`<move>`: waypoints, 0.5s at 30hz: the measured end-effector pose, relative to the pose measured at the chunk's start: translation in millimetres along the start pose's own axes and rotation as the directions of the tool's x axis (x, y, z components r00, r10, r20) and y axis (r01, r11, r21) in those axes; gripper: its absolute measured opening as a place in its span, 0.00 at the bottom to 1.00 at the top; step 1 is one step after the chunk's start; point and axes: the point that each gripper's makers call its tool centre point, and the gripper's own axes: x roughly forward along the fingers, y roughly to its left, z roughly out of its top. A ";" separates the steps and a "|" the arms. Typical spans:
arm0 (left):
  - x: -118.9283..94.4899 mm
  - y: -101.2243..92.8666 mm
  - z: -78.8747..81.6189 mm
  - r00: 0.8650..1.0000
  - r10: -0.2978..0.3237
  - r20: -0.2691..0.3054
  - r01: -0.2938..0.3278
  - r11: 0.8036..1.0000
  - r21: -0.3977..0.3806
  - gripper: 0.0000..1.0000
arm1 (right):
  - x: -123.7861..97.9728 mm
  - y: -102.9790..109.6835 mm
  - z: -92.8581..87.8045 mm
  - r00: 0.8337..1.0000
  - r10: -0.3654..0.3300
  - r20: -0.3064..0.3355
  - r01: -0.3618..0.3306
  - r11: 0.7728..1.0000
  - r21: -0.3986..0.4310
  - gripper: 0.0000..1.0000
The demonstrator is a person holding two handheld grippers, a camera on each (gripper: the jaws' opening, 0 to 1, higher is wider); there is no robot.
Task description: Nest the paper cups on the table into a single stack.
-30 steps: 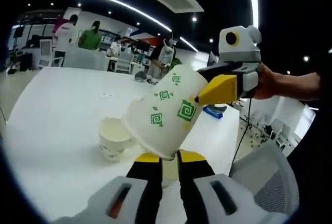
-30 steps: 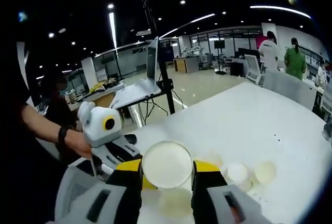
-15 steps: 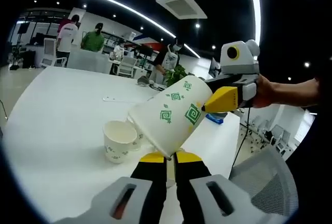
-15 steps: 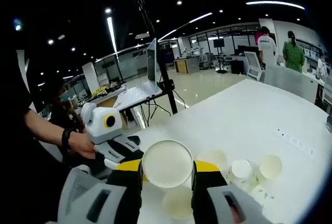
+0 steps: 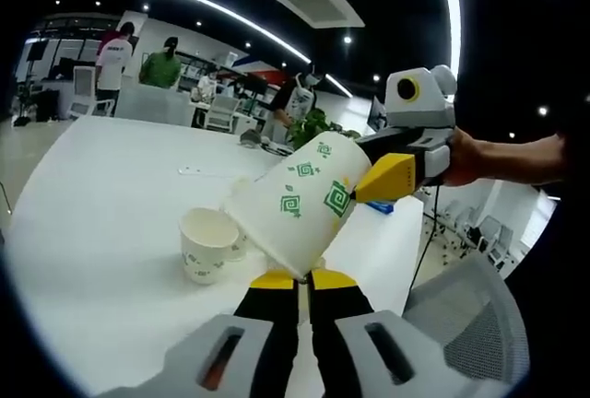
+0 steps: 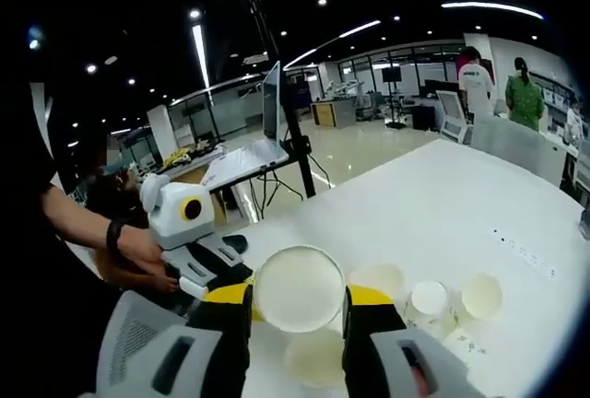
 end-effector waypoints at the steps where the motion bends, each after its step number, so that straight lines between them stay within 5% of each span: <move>1: -0.3 0.7 0.0 1.000 0.000 -0.002 0.000 1.000 0.002 0.00 | 0.1 -1.0 -0.6 1.000 -0.003 -0.002 0.003 1.000 -0.001 0.38; 15: -3.9 1.7 -9.5 0.998 0.015 -0.061 -0.013 0.999 0.035 0.00 | -0.1 -3.6 1.7 0.999 -0.028 0.017 0.029 0.998 -0.051 0.37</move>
